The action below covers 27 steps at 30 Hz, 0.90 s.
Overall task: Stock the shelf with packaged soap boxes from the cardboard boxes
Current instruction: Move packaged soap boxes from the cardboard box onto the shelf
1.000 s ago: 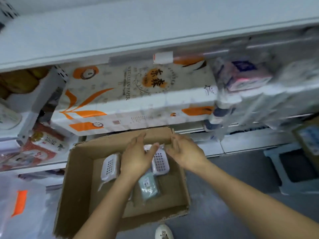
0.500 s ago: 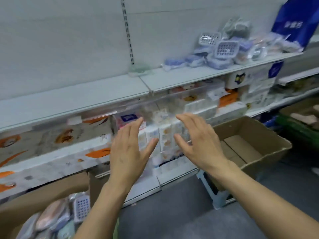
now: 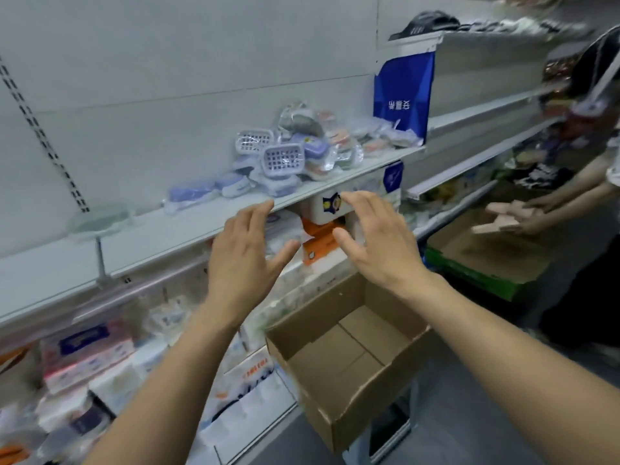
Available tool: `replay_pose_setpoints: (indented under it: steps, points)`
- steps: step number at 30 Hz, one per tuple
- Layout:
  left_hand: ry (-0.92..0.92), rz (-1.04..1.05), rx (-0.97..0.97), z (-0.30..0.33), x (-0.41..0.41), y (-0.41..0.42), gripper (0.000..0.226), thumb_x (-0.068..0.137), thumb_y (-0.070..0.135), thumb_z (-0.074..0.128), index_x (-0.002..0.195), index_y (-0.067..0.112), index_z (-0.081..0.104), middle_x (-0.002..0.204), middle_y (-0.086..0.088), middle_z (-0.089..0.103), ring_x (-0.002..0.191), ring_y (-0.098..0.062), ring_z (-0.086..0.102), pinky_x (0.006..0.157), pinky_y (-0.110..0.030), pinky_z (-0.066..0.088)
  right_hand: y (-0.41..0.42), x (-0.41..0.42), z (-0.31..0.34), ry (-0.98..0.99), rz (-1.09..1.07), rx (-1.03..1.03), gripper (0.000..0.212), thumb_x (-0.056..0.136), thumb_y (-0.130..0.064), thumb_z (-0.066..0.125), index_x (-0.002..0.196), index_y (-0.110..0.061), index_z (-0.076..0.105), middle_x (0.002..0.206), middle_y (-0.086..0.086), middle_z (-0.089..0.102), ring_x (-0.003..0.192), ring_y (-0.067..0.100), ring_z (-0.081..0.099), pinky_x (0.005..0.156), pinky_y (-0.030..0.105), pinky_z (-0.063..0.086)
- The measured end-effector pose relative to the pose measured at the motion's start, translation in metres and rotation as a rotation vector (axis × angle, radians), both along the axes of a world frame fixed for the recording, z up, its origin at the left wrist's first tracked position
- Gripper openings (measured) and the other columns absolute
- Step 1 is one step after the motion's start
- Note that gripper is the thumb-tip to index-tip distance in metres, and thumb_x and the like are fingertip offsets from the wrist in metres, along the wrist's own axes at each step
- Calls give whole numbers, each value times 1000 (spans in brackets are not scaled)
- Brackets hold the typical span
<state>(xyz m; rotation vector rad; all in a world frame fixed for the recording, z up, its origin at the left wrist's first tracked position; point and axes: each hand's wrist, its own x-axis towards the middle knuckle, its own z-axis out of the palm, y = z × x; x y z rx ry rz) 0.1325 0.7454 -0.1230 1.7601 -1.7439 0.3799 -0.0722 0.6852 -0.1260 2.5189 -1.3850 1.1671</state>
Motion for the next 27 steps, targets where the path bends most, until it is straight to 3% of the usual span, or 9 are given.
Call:
replay_pose_setpoints:
  steps: [16,20,27]
  points:
    - [102,-88,3,35,-143,-334,69,90,55,55,149,28,30,146,2,43,133,-16,38,103,-33,37,-344,-152,54,-54,-11,46,51,94,-40,53,141,-28,39,146,-6,39,133,13,35,98,38,41]
    - [139,-100,19,32,-169,-407,70,90,54,57,150,29,30,149,5,41,137,-13,36,109,-34,34,-438,-188,47,44,12,96,54,92,-39,56,142,-28,38,144,-5,39,132,15,34,96,36,40]
    - [239,-25,89,17,-226,-563,68,90,50,60,148,27,32,146,5,41,132,-14,41,106,-32,37,-640,-236,40,231,134,235,69,86,-34,64,146,-27,30,148,-3,32,136,20,28,101,47,42]
